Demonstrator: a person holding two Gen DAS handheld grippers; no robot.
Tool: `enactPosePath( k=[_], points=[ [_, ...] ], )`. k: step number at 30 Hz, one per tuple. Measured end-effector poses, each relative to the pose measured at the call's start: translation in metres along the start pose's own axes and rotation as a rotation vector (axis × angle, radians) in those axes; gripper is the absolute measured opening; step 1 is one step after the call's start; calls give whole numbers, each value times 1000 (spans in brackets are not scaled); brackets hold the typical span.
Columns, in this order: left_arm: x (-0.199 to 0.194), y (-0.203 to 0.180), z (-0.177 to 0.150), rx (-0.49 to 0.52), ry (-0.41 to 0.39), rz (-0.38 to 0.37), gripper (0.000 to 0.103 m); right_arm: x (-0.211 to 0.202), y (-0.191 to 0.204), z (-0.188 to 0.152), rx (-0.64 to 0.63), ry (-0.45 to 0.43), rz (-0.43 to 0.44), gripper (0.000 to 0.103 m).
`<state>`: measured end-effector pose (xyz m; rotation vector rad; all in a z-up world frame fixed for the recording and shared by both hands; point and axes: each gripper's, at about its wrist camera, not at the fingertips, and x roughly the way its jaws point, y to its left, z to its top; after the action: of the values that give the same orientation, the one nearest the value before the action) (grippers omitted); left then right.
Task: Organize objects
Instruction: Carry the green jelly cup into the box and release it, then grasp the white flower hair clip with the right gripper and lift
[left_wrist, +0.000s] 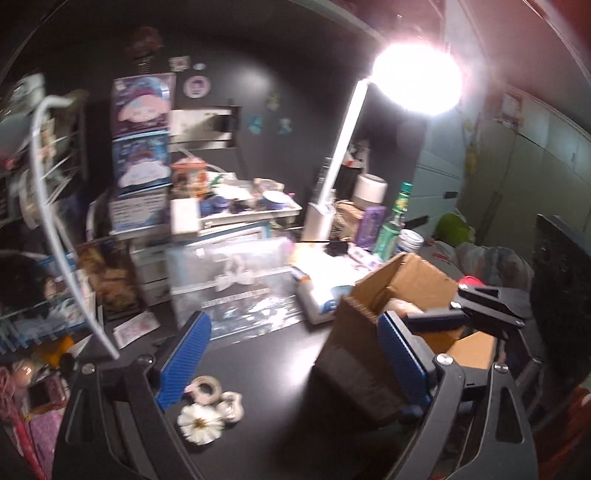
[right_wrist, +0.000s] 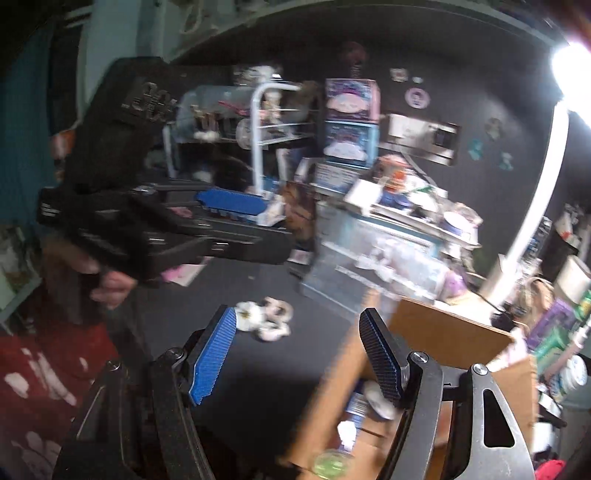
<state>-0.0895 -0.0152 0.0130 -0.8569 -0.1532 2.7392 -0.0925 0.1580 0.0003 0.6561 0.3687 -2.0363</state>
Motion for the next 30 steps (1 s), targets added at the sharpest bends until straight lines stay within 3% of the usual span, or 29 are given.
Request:
enactPosePath(
  k=[5,11,15,21,30],
  points=[
    [-10,41,-33,-60,-9,53,90,34,42,0,-6,20,152,66],
    [-16,85,-73,-109,-5,105,90,105,69,-18,62,119,301,66],
    [-18,107,-96,-135,2,123,90,155,67,-32,64,137,223,66],
    [-20,132,-117,-164,16,160,90,212,58,-35,56,209,180,66],
    [-20,151,-126,-191,16,146,90,245,54,-33,30,281,132,64]
  ],
)
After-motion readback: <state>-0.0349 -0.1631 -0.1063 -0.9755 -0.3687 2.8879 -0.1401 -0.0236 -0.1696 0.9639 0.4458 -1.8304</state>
